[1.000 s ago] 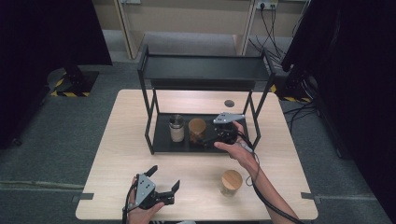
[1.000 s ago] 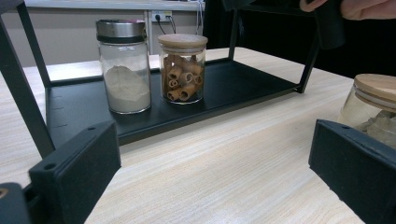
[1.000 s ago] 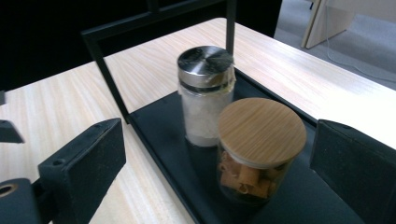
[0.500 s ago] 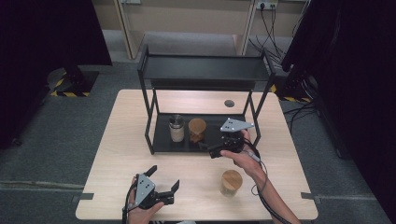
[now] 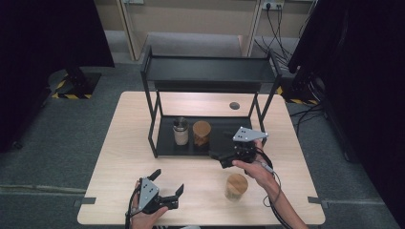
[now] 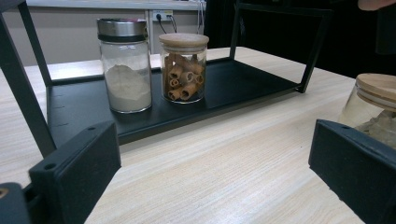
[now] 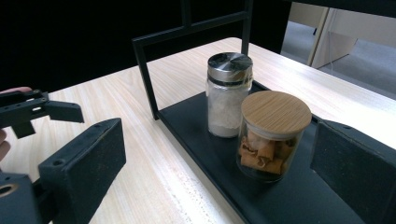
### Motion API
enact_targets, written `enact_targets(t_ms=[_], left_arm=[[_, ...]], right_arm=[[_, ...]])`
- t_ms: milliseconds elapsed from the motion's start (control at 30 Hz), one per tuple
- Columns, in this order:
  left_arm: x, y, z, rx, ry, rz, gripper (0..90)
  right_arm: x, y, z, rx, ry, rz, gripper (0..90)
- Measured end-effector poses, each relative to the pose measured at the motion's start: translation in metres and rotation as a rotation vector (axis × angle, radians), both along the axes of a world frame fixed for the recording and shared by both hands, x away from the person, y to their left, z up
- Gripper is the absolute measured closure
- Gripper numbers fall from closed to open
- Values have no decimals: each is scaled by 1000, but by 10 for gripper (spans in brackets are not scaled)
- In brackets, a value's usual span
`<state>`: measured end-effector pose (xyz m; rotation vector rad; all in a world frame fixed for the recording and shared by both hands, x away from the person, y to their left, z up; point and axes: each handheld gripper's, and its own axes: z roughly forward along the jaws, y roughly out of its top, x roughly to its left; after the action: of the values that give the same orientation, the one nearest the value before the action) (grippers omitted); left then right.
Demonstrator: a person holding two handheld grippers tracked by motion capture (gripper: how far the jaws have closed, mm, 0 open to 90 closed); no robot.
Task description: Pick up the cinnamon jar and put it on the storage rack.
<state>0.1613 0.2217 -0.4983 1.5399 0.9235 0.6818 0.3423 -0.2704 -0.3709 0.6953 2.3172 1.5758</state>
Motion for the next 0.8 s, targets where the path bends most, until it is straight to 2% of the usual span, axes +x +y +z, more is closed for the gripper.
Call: enact_targets(t_ms=[533,800], left_arm=[[0,0,0,1,4,0,13],[0,0,0,1,-2,-1,13]], right_arm=[[-24,-18,-14,34,1,1,37],[-35,-27,-17,31,-4,-1,37]])
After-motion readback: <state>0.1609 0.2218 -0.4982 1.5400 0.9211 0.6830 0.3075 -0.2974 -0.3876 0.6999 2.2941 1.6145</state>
